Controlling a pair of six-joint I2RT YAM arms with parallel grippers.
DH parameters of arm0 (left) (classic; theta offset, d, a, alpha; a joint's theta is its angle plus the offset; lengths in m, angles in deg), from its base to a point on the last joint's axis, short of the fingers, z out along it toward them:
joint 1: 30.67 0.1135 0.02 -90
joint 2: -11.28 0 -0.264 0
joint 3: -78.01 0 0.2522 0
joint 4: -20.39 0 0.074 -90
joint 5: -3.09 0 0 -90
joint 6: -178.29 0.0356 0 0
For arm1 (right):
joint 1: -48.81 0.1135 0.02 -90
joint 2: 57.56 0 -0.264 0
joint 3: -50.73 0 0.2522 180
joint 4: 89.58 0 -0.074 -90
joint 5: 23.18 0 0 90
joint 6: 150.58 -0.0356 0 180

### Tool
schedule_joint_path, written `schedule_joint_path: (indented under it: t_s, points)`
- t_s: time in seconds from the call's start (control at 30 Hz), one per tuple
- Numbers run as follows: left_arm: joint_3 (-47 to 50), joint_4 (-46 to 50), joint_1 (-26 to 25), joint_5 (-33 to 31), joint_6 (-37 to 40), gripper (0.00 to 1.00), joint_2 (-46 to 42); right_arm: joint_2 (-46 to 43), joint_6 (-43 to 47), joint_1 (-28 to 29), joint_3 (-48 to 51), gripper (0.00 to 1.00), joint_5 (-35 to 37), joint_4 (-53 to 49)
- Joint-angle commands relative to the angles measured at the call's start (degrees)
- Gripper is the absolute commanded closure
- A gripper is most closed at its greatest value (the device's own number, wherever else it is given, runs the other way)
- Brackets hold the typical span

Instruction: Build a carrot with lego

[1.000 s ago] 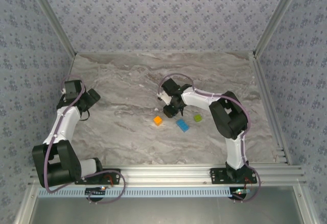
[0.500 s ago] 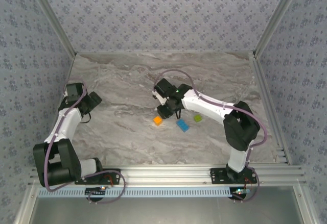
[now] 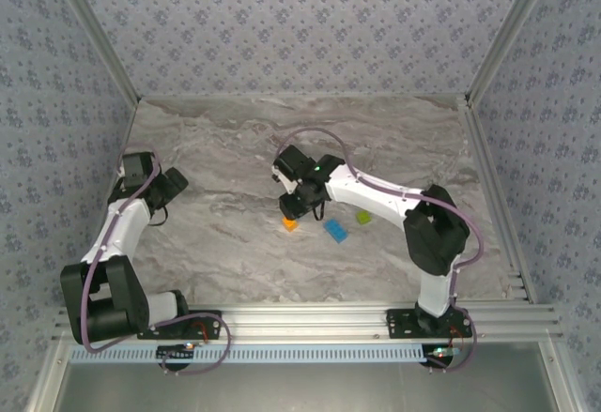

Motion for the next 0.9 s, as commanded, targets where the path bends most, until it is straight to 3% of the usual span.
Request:
schedule_joint_path:
  t_s: [0.0, 0.87]
  points:
    - [-0.23, -0.30, -0.31, 0.50, 0.67, 0.10, -1.37, 1.73, -0.84, 0.45, -1.70, 0.65, -1.15, -1.51]
    - [-0.27, -0.46, -0.75, 0.49, 0.88, 0.10, -0.97, 5.27, -0.14, 1.54, -0.11, 0.65, -1.86, 0.07]
